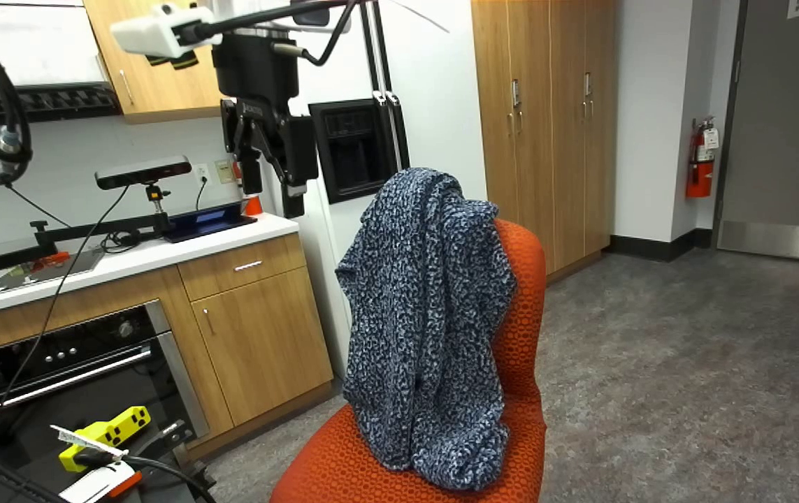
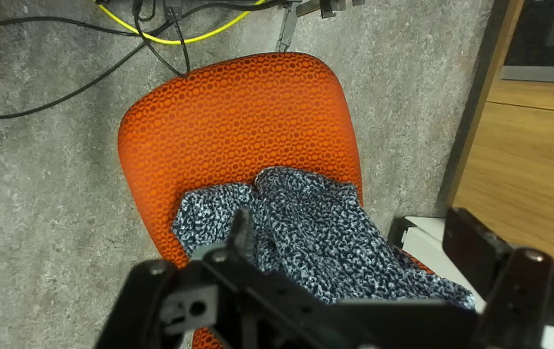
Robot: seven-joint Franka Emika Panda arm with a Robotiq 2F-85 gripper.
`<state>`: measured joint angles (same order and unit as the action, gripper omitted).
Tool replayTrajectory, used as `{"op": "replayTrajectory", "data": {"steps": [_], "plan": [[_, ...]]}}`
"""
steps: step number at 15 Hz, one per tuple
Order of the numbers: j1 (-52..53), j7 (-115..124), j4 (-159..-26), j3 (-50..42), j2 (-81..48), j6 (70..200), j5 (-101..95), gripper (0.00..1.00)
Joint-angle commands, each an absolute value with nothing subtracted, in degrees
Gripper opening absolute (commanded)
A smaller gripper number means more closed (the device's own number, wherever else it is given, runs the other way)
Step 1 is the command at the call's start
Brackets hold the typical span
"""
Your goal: Put the blanket on the seat of the chair then move it to the backrest of the chair
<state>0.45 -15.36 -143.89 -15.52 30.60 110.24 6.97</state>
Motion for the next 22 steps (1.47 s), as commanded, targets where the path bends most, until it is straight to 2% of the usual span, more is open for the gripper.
{"op": "replayTrajectory", "data": {"steps": [1,13,22], "plan": [[-1.38,-16.15,-143.77,-13.92,30.31,110.02,7.83,1.00],[-0.38,-21.68,-138.50,-9.85,15.13,113.03,3.20,1.00],[0.42,-18.87,-136.45,-2.30,0.74,137.82,-8.08,1.00]]}}
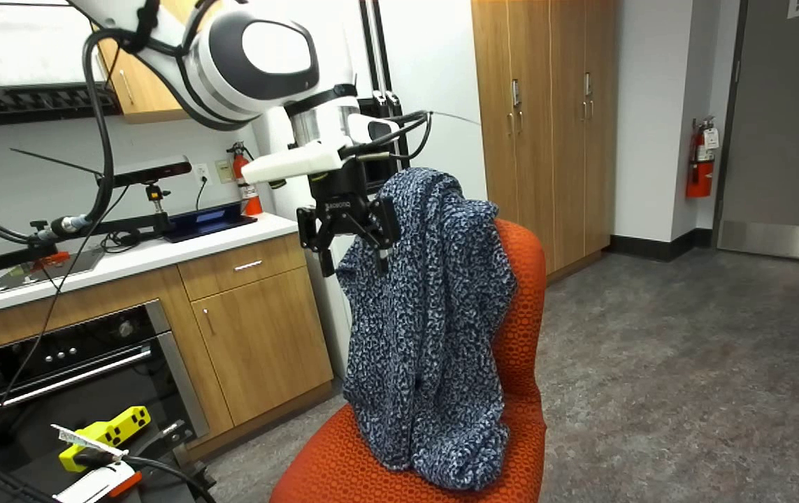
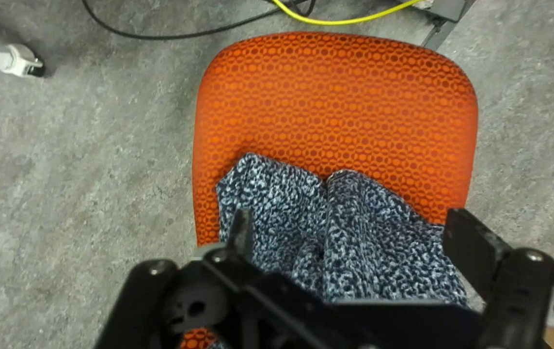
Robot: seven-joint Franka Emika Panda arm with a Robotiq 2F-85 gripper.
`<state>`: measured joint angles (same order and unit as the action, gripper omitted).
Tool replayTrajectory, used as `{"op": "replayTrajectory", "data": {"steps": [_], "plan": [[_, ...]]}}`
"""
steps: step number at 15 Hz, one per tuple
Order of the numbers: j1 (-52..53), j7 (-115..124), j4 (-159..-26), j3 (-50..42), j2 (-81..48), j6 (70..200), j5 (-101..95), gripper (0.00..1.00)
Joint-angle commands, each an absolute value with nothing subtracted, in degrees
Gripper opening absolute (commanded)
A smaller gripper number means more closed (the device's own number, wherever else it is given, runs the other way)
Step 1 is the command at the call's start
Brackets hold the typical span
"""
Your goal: Put the blanket on the seat of the chair then move it to the backrest of the chair
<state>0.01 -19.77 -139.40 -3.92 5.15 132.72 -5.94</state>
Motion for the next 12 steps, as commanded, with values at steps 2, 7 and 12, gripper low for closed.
{"op": "replayTrajectory", "data": {"steps": [2,7,12], "plan": [[0.83,-18.96,-134.83,-1.02,-1.40,141.54,-7.60,1.00],[1.78,-20.30,-129.83,2.01,-4.80,147.01,-4.63,1.00],[1.70,-19.59,-127.94,3.51,-5.51,147.33,-4.70,1.00]]}}
